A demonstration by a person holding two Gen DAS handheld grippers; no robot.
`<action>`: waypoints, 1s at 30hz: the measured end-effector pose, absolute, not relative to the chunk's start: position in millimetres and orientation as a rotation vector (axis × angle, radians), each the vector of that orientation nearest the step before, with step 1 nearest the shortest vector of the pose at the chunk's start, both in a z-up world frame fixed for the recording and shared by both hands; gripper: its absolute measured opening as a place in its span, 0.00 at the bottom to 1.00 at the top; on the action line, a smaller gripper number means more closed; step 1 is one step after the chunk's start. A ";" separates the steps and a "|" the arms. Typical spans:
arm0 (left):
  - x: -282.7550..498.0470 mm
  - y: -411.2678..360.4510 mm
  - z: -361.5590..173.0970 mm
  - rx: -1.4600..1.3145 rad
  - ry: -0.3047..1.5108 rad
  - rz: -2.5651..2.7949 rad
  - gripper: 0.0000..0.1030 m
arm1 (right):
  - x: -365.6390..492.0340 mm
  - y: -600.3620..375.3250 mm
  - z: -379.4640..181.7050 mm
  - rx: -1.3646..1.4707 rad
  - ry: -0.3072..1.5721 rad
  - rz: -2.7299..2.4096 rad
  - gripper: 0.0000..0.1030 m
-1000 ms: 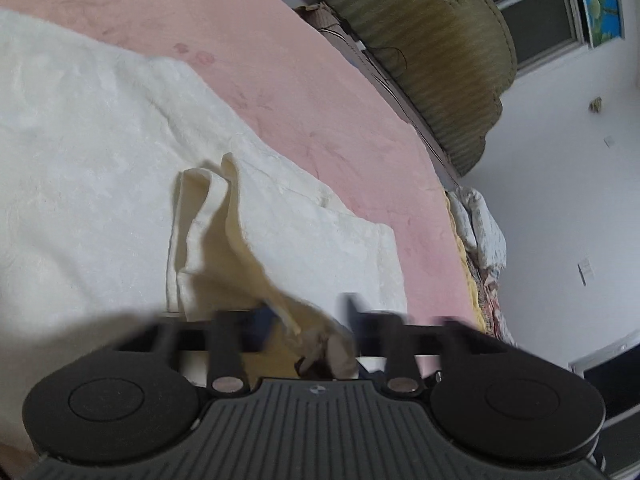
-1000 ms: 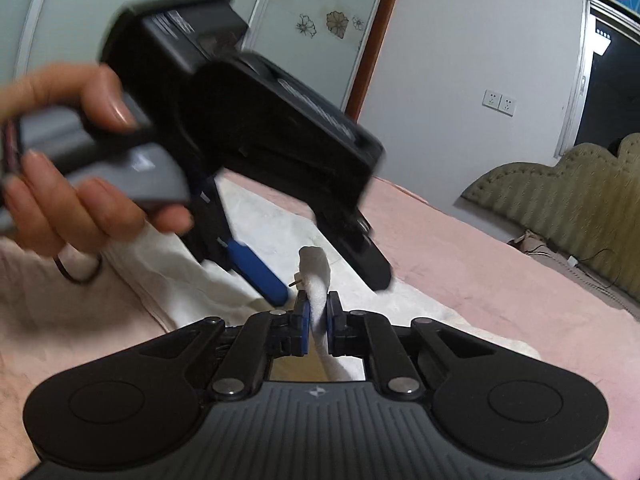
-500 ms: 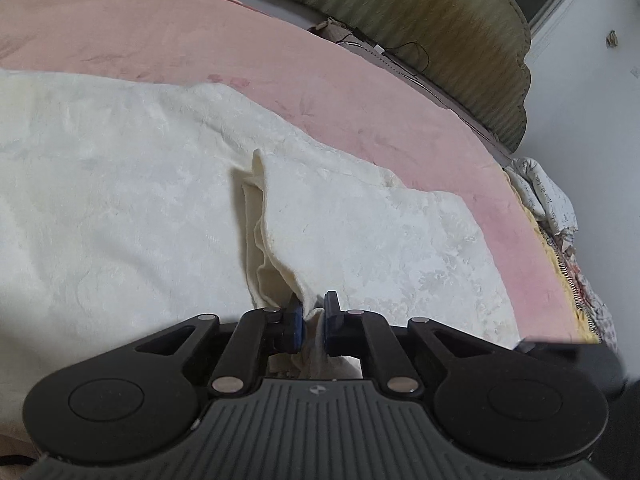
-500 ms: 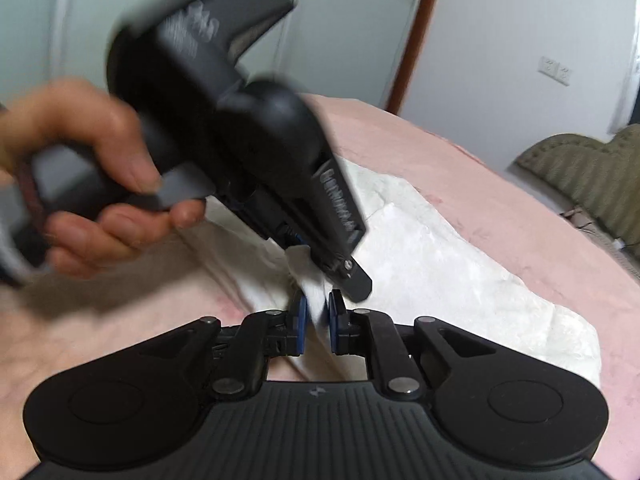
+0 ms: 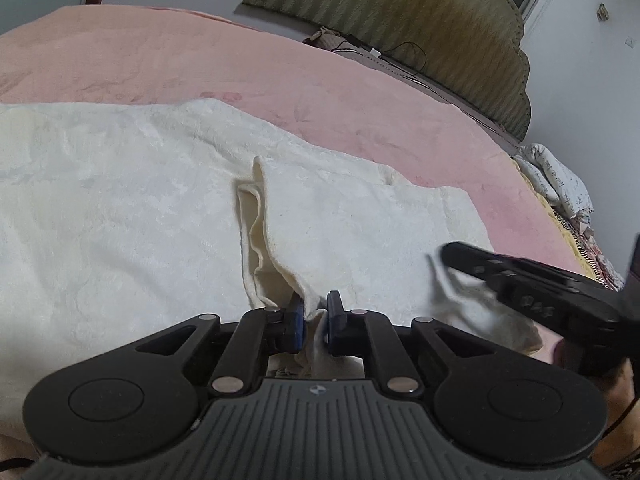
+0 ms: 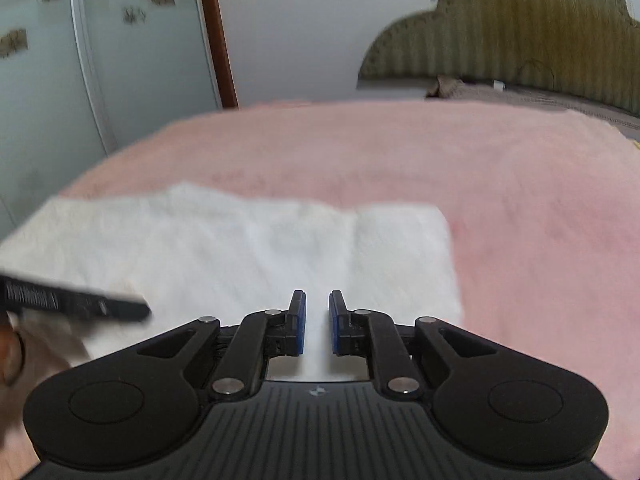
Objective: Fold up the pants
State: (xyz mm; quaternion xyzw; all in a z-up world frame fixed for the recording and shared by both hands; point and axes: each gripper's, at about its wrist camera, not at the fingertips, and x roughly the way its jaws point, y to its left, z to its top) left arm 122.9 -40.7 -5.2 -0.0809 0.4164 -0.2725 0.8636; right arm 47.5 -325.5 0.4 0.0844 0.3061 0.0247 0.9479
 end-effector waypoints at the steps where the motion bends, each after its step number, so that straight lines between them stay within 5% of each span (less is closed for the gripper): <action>1: 121.2 -39.4 -2.7 -0.171 0.872 -0.565 0.17 | 54.5 -316.7 -4.5 0.165 0.646 0.094 0.12; 8: 139.0 -33.8 38.9 -0.107 0.742 -0.509 0.24 | 56.7 -269.6 -2.4 0.071 0.617 0.156 0.13; 13: 185.1 -69.3 10.9 0.036 0.863 -0.451 0.43 | 59.0 -226.0 -1.2 0.024 0.641 0.296 0.13; 17: 171.0 -56.3 17.9 0.002 0.801 -0.430 0.45 | 47.2 -200.5 -5.7 -0.141 0.633 0.260 0.13; 20: 153.9 -55.7 17.8 0.116 0.725 -0.375 0.67 | 36.3 -199.4 -0.4 -0.098 0.603 0.299 0.14; 24: 138.9 -51.1 10.6 0.196 0.710 -0.351 0.76 | 39.7 -193.0 -11.7 -0.144 0.610 0.270 0.14; 26: 131.2 -44.3 11.0 0.199 0.684 -0.324 0.90 | 39.2 -195.0 -5.9 -0.096 0.604 0.257 0.14; 30: 131.7 -37.0 5.2 0.188 0.695 -0.270 0.93 | 42.2 -192.1 -10.3 -0.095 0.621 0.256 0.14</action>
